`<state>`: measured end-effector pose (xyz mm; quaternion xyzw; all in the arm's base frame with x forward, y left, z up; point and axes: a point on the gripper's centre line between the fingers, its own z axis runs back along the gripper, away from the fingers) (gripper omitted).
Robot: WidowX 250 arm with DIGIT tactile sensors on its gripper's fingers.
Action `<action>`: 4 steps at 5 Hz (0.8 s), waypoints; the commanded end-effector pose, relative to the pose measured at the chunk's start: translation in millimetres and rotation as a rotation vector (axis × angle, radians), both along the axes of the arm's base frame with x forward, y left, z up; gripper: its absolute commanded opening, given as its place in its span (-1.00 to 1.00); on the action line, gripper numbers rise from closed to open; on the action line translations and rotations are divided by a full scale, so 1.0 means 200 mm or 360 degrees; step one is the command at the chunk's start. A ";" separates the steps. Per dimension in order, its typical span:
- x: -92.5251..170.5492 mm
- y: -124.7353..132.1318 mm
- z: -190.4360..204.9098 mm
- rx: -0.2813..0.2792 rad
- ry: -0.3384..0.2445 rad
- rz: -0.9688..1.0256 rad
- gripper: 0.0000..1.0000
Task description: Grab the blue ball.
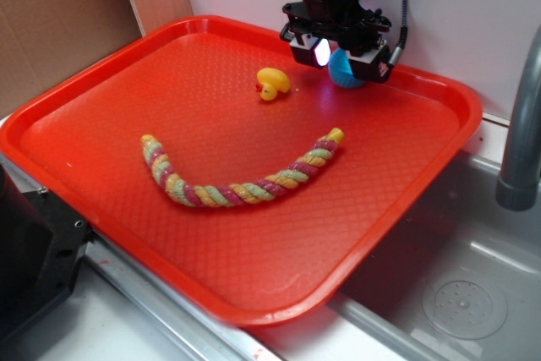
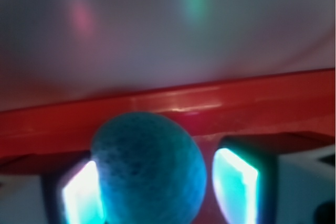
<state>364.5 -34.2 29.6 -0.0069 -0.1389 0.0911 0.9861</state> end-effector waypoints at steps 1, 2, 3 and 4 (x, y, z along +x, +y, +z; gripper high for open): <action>0.03 0.04 0.18 0.0101 -0.0103 0.0027 -1.00; -0.05 0.04 0.31 0.0117 -0.0040 -0.0047 -1.00; -0.19 0.05 0.48 0.0178 0.0043 0.0019 -1.00; -0.36 0.08 0.64 0.0151 0.0127 0.0009 -1.00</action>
